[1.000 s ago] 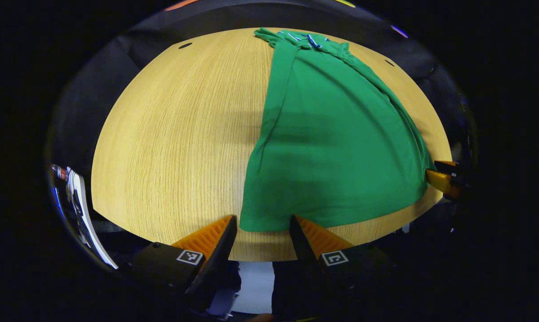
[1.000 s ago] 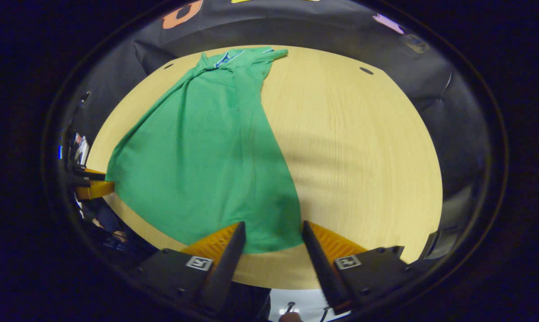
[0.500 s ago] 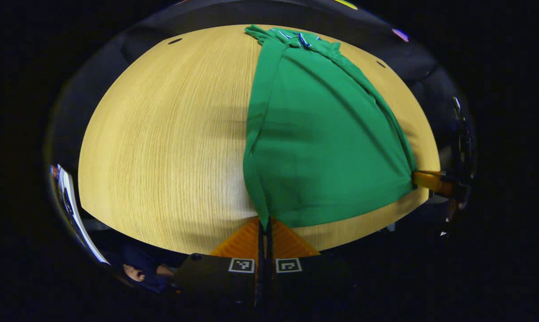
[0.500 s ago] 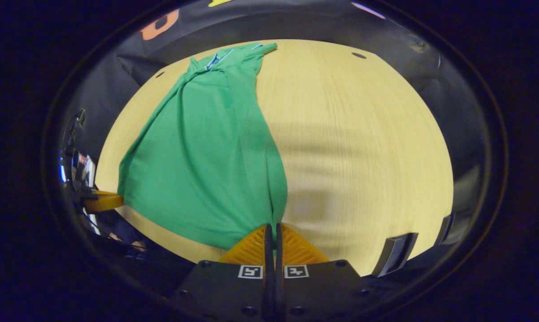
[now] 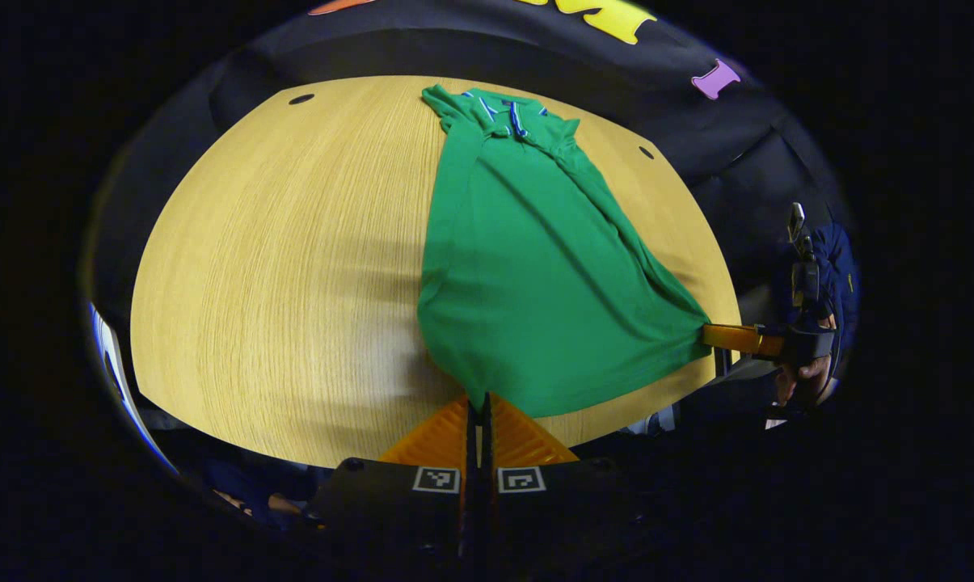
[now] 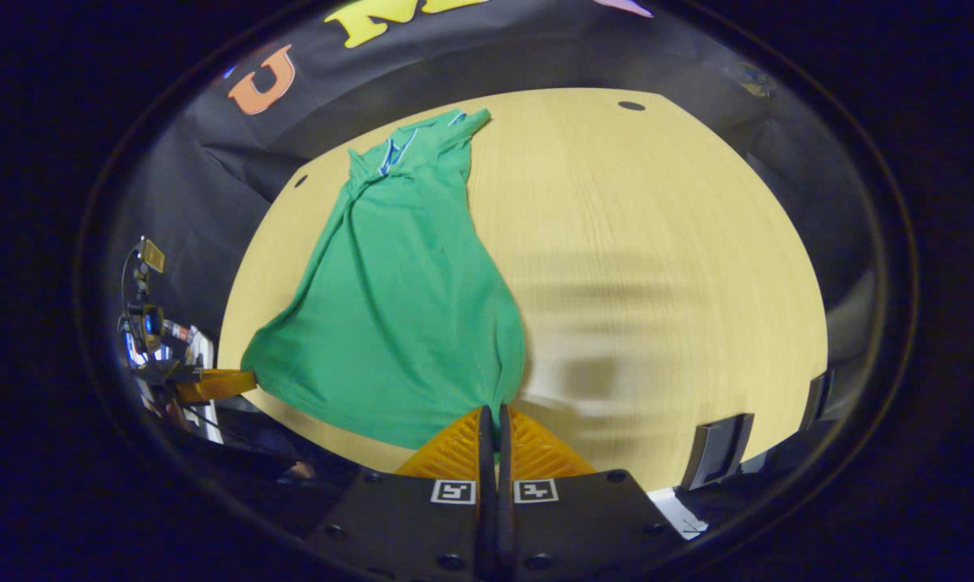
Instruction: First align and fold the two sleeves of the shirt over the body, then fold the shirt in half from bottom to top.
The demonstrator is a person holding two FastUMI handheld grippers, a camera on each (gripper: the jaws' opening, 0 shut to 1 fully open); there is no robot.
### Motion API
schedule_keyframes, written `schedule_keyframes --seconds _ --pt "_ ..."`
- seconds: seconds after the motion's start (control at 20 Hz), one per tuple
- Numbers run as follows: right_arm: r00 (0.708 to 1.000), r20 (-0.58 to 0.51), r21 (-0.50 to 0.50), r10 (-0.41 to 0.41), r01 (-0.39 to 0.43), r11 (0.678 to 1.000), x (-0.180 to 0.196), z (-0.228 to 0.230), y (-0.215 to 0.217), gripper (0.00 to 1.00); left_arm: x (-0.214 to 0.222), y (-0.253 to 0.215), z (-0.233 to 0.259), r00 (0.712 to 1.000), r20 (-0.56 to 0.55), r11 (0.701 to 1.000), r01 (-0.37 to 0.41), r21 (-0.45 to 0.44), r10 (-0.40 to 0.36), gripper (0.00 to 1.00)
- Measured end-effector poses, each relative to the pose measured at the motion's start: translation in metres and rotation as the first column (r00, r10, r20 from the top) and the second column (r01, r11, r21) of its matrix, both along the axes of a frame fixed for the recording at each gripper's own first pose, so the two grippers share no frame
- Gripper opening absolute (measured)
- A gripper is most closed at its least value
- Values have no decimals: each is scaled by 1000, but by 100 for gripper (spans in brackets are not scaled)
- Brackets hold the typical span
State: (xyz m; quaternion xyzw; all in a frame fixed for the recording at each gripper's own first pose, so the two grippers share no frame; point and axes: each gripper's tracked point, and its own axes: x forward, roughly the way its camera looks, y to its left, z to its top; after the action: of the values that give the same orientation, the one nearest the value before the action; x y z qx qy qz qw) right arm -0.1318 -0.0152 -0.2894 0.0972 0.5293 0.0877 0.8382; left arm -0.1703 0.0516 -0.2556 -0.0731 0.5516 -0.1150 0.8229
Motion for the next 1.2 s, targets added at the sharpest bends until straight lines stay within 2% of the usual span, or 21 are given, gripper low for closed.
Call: schedule_keyframes --seconds 0.4,0.65,1.0,1.2 --pt "998 62 63 -10 6 998 17 40 11 2 33 -2 43 994 106 999 -1 -50 7 3" --pt "992 116 127 -53 38 991 39 72 14 2 60 0 71 982 187 998 -1 -64 14 3" --pt "978 199 133 -64 37 990 79 111 14 2 102 14 106 952 305 999 2 -51 14 4" --pt "966 249 145 -69 33 989 112 137 18 2 141 27 130 925 378 999 -16 -51 34 3"
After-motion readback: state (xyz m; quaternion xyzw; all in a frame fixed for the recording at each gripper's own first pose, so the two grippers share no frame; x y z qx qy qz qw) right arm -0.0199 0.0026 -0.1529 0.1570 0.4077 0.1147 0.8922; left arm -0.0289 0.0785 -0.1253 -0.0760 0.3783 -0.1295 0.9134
